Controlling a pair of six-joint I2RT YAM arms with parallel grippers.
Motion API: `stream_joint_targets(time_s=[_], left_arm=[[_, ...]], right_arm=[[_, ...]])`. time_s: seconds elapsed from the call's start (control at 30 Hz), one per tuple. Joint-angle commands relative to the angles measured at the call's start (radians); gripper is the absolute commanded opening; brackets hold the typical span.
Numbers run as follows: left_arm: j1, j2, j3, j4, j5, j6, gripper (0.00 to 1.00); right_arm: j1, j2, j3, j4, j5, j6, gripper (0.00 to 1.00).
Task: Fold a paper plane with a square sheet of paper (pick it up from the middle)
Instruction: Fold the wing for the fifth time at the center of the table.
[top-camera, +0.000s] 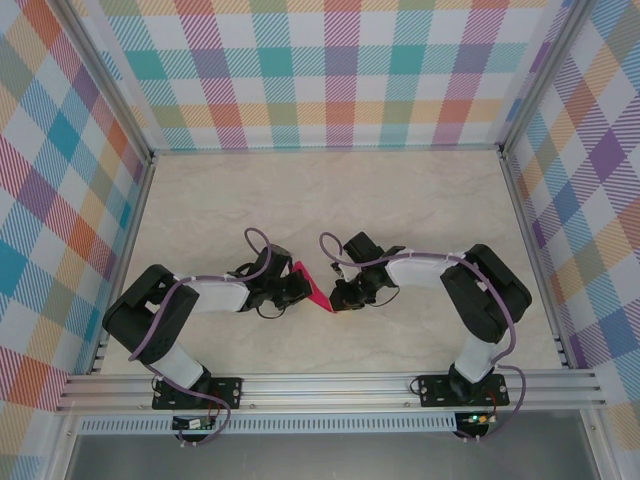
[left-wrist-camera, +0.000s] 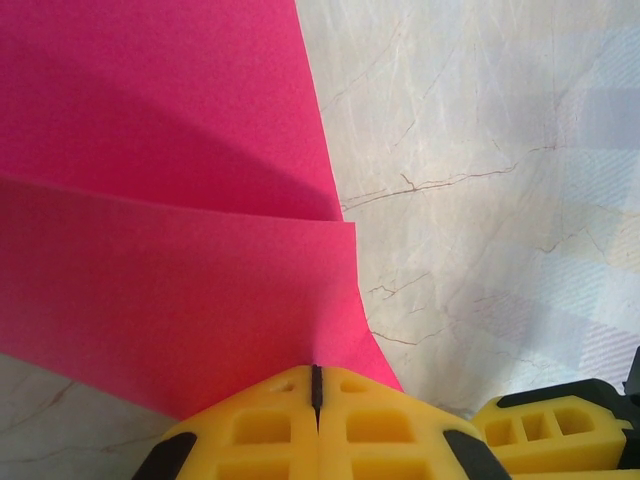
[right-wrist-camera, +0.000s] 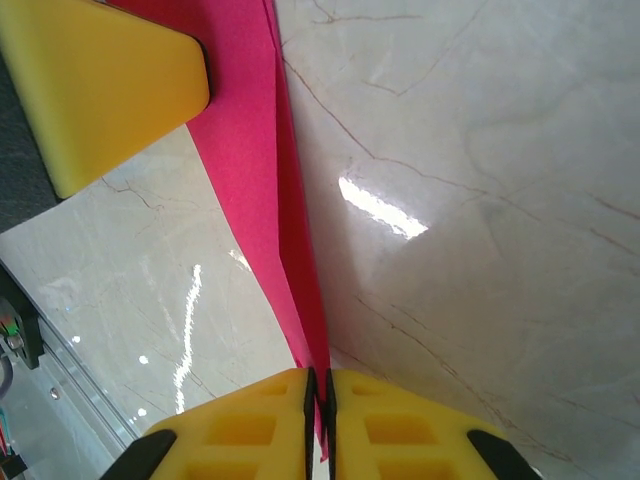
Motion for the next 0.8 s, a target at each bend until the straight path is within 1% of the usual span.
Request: stream_joint_targets(time_s=[0.0,0.2,0.33,0.47,0.63,0.77], left_arm=[[-0.007,-0.007,-0.008,-0.065,-0.052,0.014,0.02],[-0.008,-0.014,-0.012,-0.069,-0.054,0.014,0.02],[-0.007,-0.016,-0.01,-0.069,-0.055,0.014,0.02],[-0.007,-0.021,-0.009,-0.068,-0.054,0.013,0.02],[-0.007,-0.04,-0.016,-0.065,-0.045,0.018,0.02],[-0.007,-0.069,-0.028,-0.054,-0.03,0.037,0.02]], right_arm=[[0.007,0.015,-0.019,-0.036,-0.006,0.005,0.12],[0.007,0.036,-0.012,-0.05,0.021,-0.008,0.12],[0.007,-0.015,-0.007,-0.045,0.025,-0.019,0.18],[0.007,-0.049,0.004,-0.053,0.046,-0.029,0.2],[0.007,-0.014,0.026,-0.027,-0.016,-0.02,0.2],[0.007,0.002,0.038,-0.013,-0.028,-0.013,0.21]])
